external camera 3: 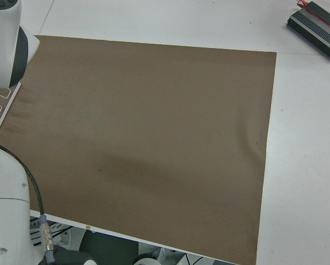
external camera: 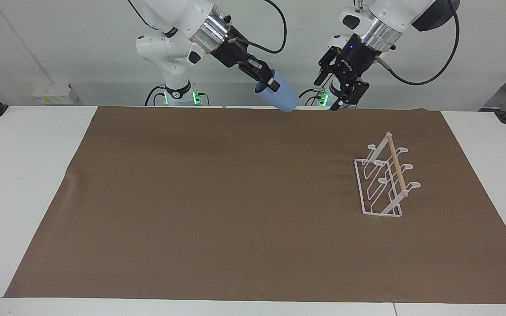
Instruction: Hang cup on cup holder
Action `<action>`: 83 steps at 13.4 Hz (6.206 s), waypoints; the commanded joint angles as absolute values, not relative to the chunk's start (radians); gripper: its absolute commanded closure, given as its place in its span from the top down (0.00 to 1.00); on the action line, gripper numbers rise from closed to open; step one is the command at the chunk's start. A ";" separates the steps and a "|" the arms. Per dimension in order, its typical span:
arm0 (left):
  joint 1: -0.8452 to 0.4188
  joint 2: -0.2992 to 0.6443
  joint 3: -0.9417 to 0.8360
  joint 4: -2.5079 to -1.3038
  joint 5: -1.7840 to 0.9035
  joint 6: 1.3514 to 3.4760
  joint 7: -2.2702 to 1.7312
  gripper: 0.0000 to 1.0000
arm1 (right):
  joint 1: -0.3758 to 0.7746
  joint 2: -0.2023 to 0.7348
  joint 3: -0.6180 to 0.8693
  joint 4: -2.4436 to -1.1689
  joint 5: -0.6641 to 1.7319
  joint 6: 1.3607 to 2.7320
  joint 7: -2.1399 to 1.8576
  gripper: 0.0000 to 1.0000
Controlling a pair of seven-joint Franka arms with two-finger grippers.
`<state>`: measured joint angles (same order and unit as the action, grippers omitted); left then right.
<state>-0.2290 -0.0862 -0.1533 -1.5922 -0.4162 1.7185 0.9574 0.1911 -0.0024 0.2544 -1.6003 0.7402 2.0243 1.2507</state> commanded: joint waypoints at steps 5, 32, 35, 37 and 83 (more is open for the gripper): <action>-0.262 -0.100 -0.146 -1.638 -0.492 1.795 1.075 1.00 | 0.198 -0.014 0.255 -1.626 0.767 2.069 1.299 0.00; -0.388 -0.080 -0.152 -1.703 -0.483 1.982 1.046 0.00 | 0.195 -0.012 0.255 -1.623 0.767 2.057 1.298 0.17; -0.382 -0.078 -0.147 -1.701 -0.479 1.970 1.048 0.00 | 0.193 -0.011 0.255 -1.621 0.767 2.059 1.298 0.27; -0.376 -0.078 -0.143 -1.703 -0.479 1.963 1.048 0.00 | 0.193 -0.011 0.255 -1.621 0.767 2.059 1.298 0.31; -0.245 0.069 -0.140 -1.985 1.106 1.959 0.819 0.00 | 0.017 -0.011 0.238 -1.555 -0.026 1.549 0.140 0.32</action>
<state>-0.2296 0.0968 -0.1516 -1.9456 1.0788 1.9487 0.8556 0.0333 -0.0126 0.2303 -1.5754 -0.0052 1.5775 0.1664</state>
